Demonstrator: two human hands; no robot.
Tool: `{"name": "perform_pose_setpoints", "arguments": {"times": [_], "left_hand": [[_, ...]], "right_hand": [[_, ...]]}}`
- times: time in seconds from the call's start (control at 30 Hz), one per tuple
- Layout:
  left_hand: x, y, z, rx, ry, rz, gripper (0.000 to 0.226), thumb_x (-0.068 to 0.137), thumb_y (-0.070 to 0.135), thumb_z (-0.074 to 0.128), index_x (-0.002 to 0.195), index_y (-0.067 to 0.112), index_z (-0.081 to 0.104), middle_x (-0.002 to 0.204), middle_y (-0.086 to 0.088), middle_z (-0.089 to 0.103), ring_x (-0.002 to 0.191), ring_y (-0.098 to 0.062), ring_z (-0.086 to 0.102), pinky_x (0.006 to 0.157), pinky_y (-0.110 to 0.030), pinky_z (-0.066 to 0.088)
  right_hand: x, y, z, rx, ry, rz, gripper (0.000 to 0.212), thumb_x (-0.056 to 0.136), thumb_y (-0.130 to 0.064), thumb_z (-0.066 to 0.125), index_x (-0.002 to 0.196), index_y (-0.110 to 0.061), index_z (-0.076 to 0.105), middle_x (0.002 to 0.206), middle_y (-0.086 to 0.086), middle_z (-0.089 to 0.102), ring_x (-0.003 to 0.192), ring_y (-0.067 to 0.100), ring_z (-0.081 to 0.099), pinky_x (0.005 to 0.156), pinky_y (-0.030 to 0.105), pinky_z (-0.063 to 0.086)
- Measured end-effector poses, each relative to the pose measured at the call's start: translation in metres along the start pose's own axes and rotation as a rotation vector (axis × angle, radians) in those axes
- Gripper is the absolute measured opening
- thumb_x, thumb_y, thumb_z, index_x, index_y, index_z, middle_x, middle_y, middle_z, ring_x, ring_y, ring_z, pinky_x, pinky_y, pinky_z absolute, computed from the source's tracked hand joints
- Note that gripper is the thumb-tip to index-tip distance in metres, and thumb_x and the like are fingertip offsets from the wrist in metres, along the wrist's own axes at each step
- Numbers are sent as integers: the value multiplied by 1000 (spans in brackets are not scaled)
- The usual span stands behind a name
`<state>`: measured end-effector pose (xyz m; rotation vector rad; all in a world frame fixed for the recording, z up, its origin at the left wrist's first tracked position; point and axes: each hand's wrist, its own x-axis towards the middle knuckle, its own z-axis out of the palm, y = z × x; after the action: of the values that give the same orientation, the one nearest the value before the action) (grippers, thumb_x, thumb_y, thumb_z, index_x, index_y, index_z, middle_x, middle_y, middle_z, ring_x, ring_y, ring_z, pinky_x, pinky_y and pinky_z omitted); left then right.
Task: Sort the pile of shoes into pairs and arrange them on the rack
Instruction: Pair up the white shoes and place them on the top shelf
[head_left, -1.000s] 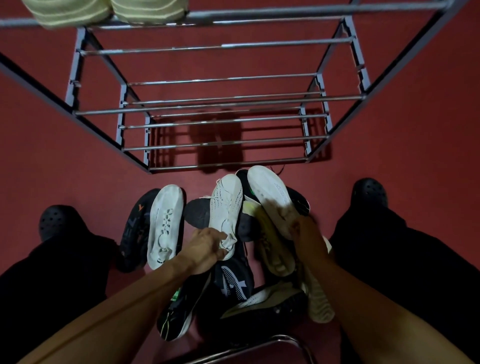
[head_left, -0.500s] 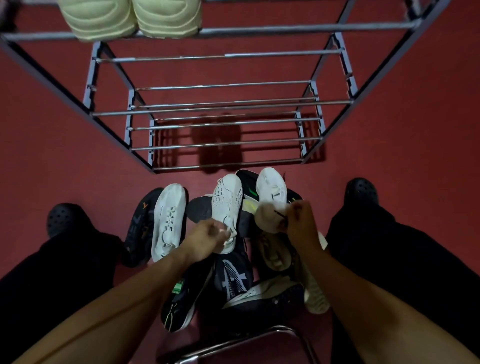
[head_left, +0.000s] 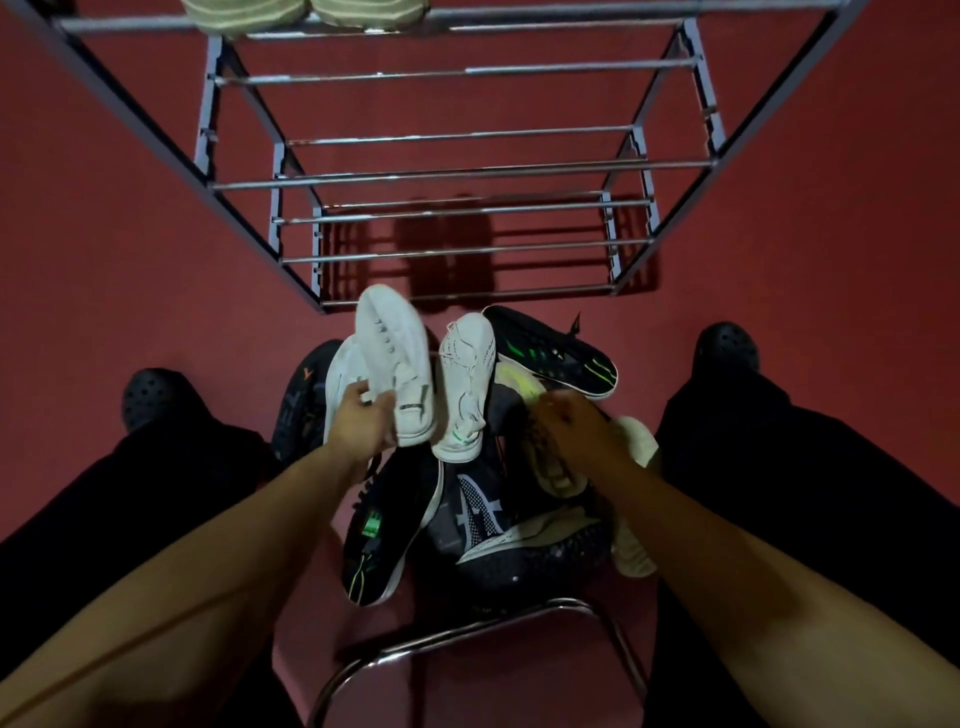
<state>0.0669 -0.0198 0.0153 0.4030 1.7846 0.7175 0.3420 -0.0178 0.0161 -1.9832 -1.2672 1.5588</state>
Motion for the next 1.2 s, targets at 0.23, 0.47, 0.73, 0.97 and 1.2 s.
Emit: {"name": "perform_pose_setpoints", "arguments": {"times": [0.23,0.47,0.73,0.97,1.2], "left_hand": [[22,-22,-32,807,137,44,52,100,33,54,145,8,48,146,-26,47,127,-46,52,107,-49,45],[12,-22,13,602,-184,193,58,90,41,71,138,14,50,123,-2,64,107,-19,64,97,-33,50],[10,-28,62,229,-336,24,45,84,14,82,101,16,40,85,-15,56,65,-20,54,56,-32,45],[32,-40,53,381,-287,-53,29,91,27,74,102,6,57,72,-11,57,61,-22,52,71,-35,44],[48,-32,37,338,-191,-44,42,94,29,70,116,-6,64,67,-2,59,58,-17,53,65,-34,53]], "right_hand": [[-1,37,1,-250,-159,136,34,94,-17,60,125,-5,56,101,4,66,78,9,61,71,20,52],[3,15,44,-101,-168,112,47,93,-13,65,136,-4,52,131,8,60,117,21,58,77,15,44],[19,-6,64,302,-370,169,38,100,-10,51,138,-7,52,132,8,58,111,12,55,74,12,45],[49,31,49,173,-20,195,41,92,-9,57,133,-14,56,124,8,62,97,13,63,83,29,52],[57,70,19,-131,70,330,76,87,-31,69,150,-11,32,136,16,55,116,34,58,75,32,51]]}}
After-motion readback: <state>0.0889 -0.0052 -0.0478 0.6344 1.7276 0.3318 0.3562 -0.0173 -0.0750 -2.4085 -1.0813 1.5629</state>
